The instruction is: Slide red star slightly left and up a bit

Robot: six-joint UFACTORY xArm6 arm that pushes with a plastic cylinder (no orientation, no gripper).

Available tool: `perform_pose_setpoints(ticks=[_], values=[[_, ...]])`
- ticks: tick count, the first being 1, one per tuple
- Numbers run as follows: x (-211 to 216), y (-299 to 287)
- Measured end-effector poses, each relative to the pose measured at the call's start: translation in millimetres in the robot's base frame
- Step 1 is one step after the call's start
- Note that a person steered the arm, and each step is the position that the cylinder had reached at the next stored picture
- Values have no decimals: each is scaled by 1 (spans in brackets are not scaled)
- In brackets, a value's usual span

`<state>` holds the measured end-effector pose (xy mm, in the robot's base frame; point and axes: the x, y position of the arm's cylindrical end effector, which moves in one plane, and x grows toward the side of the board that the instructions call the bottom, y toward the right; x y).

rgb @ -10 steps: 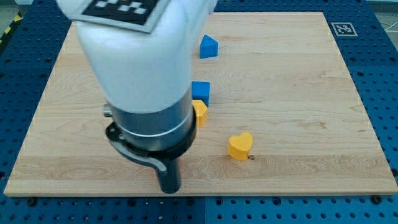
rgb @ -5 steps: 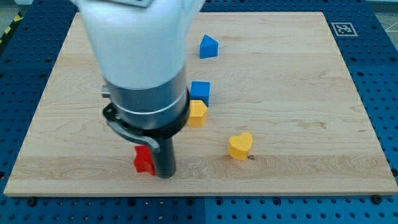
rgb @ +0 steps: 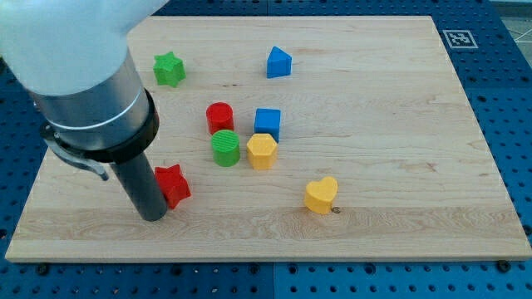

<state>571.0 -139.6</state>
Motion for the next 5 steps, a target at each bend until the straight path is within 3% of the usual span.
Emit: perform_pose_setpoints(ticks=[5], values=[[-13,32]])
